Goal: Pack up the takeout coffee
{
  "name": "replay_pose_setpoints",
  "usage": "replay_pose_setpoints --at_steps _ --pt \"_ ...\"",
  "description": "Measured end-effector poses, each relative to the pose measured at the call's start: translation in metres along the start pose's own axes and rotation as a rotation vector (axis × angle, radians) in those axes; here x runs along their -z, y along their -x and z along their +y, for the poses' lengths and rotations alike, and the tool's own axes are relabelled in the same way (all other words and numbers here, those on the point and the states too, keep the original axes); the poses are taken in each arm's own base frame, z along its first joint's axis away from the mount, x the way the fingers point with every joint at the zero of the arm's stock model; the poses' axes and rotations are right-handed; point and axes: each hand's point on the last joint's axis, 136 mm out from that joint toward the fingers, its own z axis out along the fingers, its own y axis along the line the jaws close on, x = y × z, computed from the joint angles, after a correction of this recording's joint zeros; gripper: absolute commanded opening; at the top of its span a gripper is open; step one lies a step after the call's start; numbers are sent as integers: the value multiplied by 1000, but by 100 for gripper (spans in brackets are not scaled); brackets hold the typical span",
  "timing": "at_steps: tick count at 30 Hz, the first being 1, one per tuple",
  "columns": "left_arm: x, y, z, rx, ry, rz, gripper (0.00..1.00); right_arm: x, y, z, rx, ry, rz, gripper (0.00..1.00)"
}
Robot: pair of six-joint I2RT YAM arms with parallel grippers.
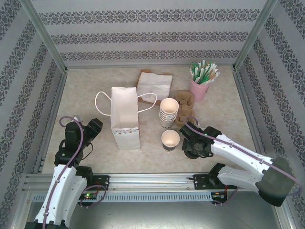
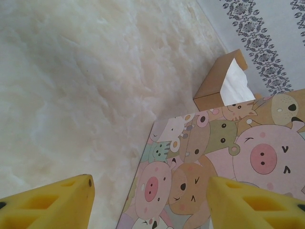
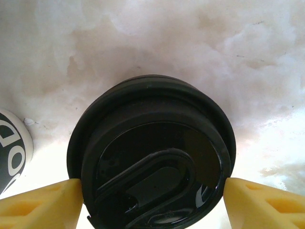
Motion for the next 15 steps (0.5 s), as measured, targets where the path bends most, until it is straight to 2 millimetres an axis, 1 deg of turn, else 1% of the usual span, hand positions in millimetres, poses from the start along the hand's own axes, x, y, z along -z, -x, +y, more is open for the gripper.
replay_pose_setpoints --at_steps 8,15 --pt "0 0 1 3 1 1 65 1 0 0 3 3 -2 79" --pt "0 -1 1 3 1 1 65 8 3 1 -6 40 -29 80"
